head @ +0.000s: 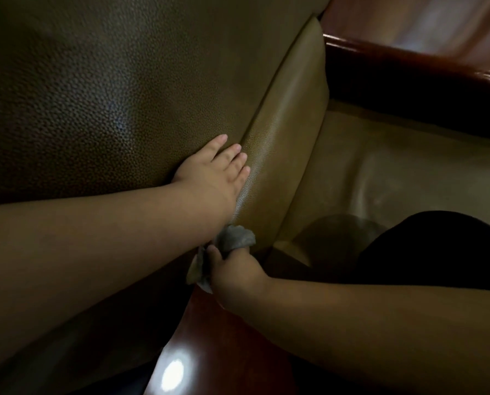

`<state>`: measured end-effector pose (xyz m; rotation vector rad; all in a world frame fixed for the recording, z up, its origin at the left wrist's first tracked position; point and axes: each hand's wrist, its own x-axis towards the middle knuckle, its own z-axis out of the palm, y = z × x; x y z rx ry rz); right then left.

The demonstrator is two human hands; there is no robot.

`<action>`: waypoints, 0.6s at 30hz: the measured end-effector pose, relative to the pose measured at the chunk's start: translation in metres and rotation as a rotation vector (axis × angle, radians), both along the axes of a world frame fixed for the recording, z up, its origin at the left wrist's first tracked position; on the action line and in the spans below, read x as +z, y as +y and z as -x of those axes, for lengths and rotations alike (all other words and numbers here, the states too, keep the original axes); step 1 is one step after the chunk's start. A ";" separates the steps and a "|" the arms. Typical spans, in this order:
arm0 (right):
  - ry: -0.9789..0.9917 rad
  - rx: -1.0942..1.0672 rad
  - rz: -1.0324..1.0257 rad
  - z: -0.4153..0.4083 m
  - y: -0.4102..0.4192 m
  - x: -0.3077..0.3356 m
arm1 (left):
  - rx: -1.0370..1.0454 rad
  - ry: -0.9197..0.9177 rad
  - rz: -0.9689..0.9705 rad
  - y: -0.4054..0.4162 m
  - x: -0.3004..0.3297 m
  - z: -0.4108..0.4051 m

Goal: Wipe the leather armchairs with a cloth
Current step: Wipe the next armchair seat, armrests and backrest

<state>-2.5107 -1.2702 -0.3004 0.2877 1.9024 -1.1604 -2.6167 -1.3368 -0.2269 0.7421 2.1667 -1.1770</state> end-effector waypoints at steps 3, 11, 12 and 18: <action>0.071 0.069 0.056 0.004 0.011 0.009 | 0.037 0.013 -0.127 0.001 -0.001 0.002; 0.283 0.358 -0.192 0.044 0.087 0.029 | -0.022 0.008 -0.426 -0.006 0.004 0.006; 0.302 0.391 -0.227 0.049 0.097 0.034 | 0.012 0.004 -0.450 -0.004 0.005 0.006; 0.479 0.400 -0.381 0.078 0.162 0.056 | 0.509 -0.018 -0.754 0.035 0.009 0.010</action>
